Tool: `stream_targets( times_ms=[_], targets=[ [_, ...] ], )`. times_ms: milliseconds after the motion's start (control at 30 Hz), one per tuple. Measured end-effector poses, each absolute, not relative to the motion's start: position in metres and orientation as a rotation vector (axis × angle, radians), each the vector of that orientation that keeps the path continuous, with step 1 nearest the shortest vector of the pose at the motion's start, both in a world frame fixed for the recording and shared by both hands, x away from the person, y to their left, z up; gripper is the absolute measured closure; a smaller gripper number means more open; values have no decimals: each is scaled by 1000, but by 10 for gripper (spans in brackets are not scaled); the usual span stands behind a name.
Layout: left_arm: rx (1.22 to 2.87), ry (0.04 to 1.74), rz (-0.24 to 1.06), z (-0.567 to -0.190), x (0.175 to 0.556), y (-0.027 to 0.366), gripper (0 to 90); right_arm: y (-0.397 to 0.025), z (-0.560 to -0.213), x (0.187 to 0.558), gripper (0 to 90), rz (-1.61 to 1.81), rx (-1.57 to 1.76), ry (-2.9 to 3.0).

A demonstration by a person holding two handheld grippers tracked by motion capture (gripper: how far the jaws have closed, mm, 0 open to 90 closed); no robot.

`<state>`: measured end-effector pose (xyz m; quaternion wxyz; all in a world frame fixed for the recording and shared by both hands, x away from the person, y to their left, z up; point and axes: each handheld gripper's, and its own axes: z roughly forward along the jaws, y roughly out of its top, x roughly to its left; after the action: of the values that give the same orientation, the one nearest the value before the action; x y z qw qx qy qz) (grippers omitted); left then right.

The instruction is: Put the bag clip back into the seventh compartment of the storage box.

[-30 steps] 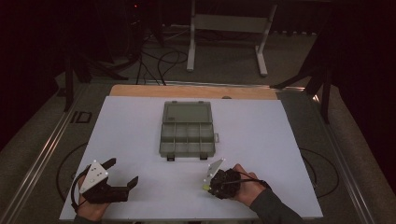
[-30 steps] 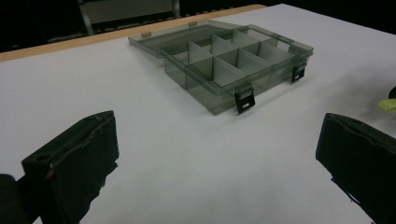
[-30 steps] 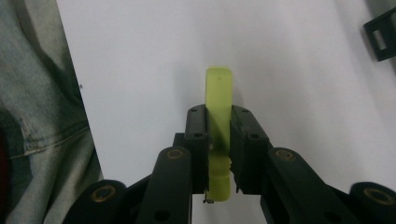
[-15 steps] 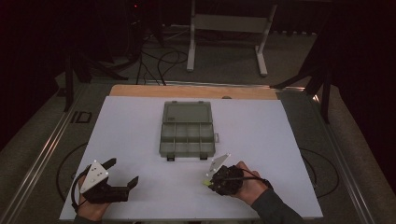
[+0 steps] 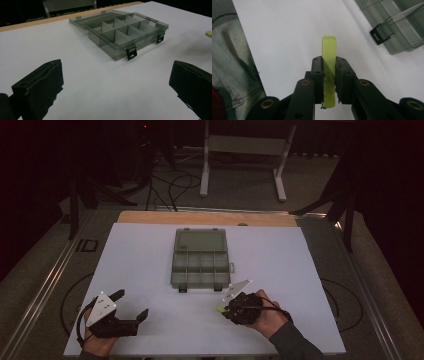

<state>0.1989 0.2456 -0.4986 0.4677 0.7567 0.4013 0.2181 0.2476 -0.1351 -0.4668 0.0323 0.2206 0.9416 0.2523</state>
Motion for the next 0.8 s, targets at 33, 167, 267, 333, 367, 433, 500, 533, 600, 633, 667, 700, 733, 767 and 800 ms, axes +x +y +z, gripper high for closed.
stream_targets(
  times_ms=[33, 167, 267, 333, 367, 433, 500, 533, 600, 633, 667, 700, 733, 767, 800],
  targets=[
    [1857, 984, 535, -499, 199, 246, 1, -135, -466, 248, 779, 787, 691, 2889],
    [1858, 984, 536, -499, 199, 245, 1, -136, -463, 249, 779, 805, 714, 2869],
    [1857, 983, 538, -498, 199, 246, 1, -136, -461, 250, 780, 817, 737, 2848],
    [1857, 984, 538, -498, 199, 246, 1, -136, -460, 251, 780, 827, 754, 2836],
    [1857, 984, 538, -498, 199, 246, 1, -136, -460, 251, 780, 827, 754, 2836],
    [1857, 984, 538, -498, 199, 246, 1, -135, -458, 253, 780, 844, 785, 2813],
    [1858, 985, 538, -498, 199, 246, 1, -135, -457, 254, 780, 851, 802, 2800],
    [1857, 985, 538, -498, 199, 246, 1, -135, -457, 255, 780, 855, 811, 2796],
    [1857, 985, 538, -498, 199, 246, 1, -135, -455, 256, 780, 865, 831, 2785],
    [1857, 985, 538, -498, 199, 246, 1, -134, -455, 256, 780, 871, 841, 2779],
    [1857, 985, 538, -498, 199, 246, 1, -134, -454, 256, 780, 873, 849, 2774],
    [1857, 985, 538, -498, 199, 246, 1, -133, -454, 257, 780, 878, 857, 2768],
    [1857, 985, 538, -498, 199, 246, 1, -133, -453, 257, 780, 881, 863, 2763],
    [1857, 985, 538, -498, 199, 246, 1, -133, -453, 257, 780, 881, 863, 2763],
    [1857, 985, 538, -498, 199, 246, 1, -132, -452, 258, 780, 889, 881, 2754]
  ],
)
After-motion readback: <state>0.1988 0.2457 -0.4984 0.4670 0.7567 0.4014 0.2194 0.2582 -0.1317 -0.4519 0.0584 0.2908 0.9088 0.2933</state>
